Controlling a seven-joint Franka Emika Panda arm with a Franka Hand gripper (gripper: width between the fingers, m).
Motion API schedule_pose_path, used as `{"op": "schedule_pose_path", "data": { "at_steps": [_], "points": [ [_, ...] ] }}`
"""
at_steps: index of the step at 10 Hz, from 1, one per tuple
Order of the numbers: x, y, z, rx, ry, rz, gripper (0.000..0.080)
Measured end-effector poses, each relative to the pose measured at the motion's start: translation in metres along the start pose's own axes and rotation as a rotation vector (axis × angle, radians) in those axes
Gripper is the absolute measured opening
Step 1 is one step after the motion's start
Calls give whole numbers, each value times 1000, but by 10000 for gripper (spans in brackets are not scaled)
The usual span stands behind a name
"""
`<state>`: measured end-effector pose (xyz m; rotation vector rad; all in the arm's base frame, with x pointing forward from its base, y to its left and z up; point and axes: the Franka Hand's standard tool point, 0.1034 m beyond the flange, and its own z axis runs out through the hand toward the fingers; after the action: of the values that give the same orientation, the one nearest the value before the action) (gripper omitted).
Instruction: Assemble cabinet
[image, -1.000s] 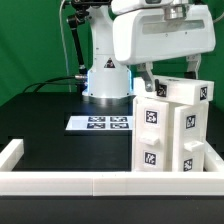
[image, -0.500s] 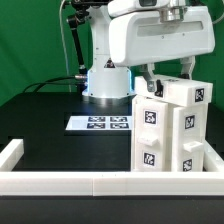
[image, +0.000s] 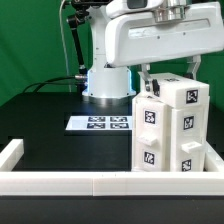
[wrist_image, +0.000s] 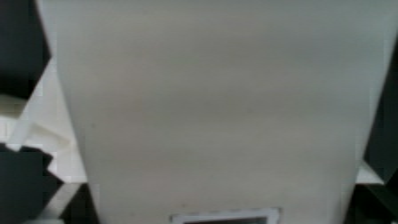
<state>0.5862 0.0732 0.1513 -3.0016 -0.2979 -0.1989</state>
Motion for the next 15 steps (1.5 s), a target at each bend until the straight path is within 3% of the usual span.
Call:
{"op": "schedule_pose_path", "data": {
  "at_steps": [12, 15],
  "points": [
    [5, 0, -1, 4, 24, 795, 560],
    [3, -6, 2, 19, 16, 1048, 560]
  ]
}}
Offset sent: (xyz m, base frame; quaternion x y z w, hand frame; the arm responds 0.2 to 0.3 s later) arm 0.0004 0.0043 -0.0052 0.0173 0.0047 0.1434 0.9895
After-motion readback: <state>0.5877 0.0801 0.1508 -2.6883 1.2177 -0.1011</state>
